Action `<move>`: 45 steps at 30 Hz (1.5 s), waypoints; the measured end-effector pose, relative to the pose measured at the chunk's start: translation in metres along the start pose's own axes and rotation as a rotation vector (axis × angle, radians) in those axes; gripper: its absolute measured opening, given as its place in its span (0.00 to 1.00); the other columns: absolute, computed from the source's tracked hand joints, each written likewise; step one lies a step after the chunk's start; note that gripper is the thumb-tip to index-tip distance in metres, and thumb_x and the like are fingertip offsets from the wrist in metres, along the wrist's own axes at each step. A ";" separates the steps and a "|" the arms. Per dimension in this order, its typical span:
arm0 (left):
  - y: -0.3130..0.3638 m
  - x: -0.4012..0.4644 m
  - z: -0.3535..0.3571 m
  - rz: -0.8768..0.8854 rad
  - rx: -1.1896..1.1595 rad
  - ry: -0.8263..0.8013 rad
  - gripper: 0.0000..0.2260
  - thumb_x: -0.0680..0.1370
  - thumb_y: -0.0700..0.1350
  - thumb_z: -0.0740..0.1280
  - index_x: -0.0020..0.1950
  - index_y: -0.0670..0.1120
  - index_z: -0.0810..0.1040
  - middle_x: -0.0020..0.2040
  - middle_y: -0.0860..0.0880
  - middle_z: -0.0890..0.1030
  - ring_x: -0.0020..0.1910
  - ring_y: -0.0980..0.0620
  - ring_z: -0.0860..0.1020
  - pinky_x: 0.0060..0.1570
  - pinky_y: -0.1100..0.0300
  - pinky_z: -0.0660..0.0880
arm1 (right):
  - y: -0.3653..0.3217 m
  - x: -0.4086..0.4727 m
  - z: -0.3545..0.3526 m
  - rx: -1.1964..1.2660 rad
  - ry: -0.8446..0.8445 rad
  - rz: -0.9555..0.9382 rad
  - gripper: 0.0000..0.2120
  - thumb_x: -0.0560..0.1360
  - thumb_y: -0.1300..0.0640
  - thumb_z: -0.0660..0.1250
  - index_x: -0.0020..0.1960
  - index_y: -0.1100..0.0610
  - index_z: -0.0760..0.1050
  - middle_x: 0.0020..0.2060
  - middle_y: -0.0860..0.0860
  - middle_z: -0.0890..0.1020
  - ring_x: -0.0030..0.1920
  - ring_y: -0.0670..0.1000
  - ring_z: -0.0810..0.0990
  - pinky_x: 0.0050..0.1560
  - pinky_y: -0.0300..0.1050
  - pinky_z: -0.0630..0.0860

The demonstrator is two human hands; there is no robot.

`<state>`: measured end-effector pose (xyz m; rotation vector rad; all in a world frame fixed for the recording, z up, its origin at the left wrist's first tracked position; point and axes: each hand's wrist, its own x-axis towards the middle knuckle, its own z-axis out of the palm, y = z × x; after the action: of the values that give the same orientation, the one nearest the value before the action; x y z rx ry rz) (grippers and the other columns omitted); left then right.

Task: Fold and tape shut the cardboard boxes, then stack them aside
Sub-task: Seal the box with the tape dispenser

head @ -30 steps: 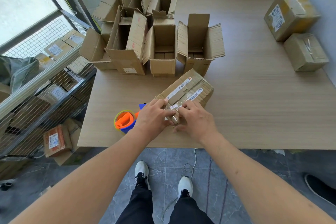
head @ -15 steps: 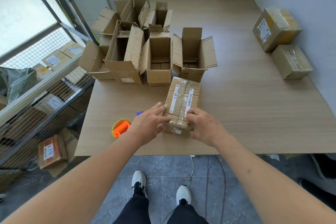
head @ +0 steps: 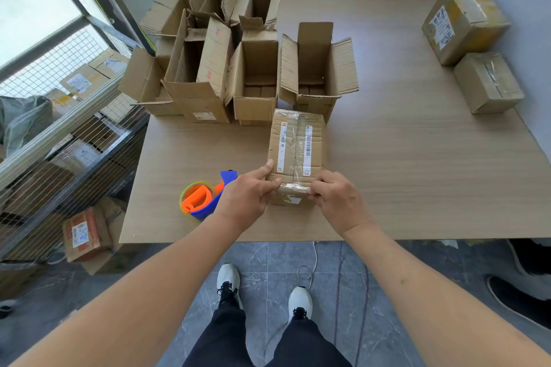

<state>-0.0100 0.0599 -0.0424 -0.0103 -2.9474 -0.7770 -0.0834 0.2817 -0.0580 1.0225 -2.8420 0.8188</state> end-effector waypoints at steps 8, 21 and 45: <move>0.004 0.001 -0.001 0.152 0.071 -0.014 0.17 0.70 0.38 0.80 0.58 0.47 0.86 0.62 0.49 0.84 0.65 0.47 0.80 0.57 0.52 0.81 | 0.016 -0.002 -0.020 -0.061 -0.001 0.083 0.11 0.67 0.69 0.77 0.38 0.57 0.78 0.40 0.49 0.80 0.41 0.56 0.79 0.34 0.48 0.77; -0.001 0.011 -0.005 0.149 -0.098 -0.137 0.16 0.72 0.35 0.78 0.59 0.43 0.86 0.66 0.47 0.81 0.72 0.46 0.73 0.68 0.48 0.75 | 0.018 0.002 -0.022 0.020 -0.112 0.051 0.19 0.65 0.52 0.83 0.37 0.54 0.72 0.38 0.43 0.72 0.42 0.50 0.73 0.37 0.44 0.69; 0.003 0.018 -0.005 -0.019 0.183 -0.261 0.27 0.81 0.42 0.66 0.80 0.45 0.65 0.81 0.43 0.62 0.80 0.40 0.61 0.78 0.47 0.58 | -0.030 0.008 0.013 -0.299 -0.126 0.146 0.25 0.68 0.30 0.63 0.47 0.52 0.70 0.46 0.49 0.73 0.48 0.53 0.72 0.51 0.50 0.70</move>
<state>-0.0278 0.0598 -0.0350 -0.0762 -3.2595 -0.5423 -0.0693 0.2514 -0.0532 0.8638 -3.0474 0.3254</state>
